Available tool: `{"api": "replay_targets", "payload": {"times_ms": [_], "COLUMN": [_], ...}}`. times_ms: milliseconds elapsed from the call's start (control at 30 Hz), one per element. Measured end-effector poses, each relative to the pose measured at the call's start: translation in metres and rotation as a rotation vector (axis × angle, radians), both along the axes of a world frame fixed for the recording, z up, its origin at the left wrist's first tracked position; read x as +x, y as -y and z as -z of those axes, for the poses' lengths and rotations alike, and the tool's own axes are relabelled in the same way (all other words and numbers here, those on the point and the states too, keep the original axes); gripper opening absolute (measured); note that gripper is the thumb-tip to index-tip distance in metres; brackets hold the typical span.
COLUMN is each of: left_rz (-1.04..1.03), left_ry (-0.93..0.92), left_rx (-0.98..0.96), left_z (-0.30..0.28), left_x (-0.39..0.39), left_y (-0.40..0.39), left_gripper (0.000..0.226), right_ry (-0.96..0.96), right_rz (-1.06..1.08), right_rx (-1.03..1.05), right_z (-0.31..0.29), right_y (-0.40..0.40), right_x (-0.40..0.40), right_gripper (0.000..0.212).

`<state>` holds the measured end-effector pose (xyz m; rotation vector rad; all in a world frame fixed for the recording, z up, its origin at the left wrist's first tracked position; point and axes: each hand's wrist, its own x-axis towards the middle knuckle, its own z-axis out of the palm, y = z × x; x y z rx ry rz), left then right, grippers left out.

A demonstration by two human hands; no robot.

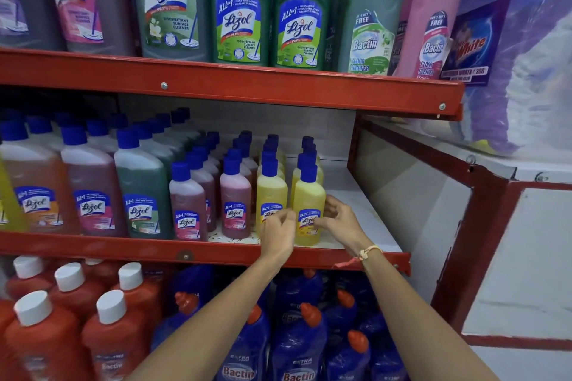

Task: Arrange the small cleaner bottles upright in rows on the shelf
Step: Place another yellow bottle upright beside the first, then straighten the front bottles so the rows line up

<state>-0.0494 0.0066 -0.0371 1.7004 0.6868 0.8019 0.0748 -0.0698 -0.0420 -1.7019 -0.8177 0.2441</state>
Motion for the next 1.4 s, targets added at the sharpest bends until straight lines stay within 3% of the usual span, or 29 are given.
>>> {"api": "replay_targets", "payload": {"times_ms": [167,400,500,600,700,833,1033,1400], "left_rz": [0.093,0.198,0.16,-0.086,-0.246,-0.163,-0.105,-0.15], "left_ry": [-0.046,-0.016,0.032,0.156,0.172,0.023,-0.092,-0.093], "left_rx": [-0.027,-0.008,0.001,0.034,0.037,0.034,0.032,0.067], "left_z": [0.002,0.0,0.005,0.014,0.017,0.013,0.004,0.008], "left_x": [0.005,-0.005,-0.026,-0.059,-0.089,-0.094,-0.082,-0.097], "left_y": [-0.003,0.001,-0.004,-0.016,-0.036,-0.053,-0.067,-0.069], "left_gripper": [0.051,0.045,0.033,0.027,0.038,0.048,0.049,0.047], "right_ry": [0.062,0.054,0.089,0.229,0.198,0.021,-0.018,-0.111], "right_rz": [0.037,0.093,0.362,0.585,0.387,0.17,0.135,0.149], "right_rx": [0.029,0.053,0.17,0.342,0.315,0.112,-0.072,-0.057], "right_z": [0.008,0.009,0.006,0.004,0.002,0.003,0.002,-0.003], "right_y": [-0.001,-0.001,-0.004,-0.017,-0.042,-0.073,-0.093,-0.082], "right_x": [0.003,-0.009,-0.036,-0.077,-0.121,-0.15,-0.148,-0.159], "right_gripper": [0.059,0.061,0.05,0.023,0.019,0.041,0.047,0.049]}}
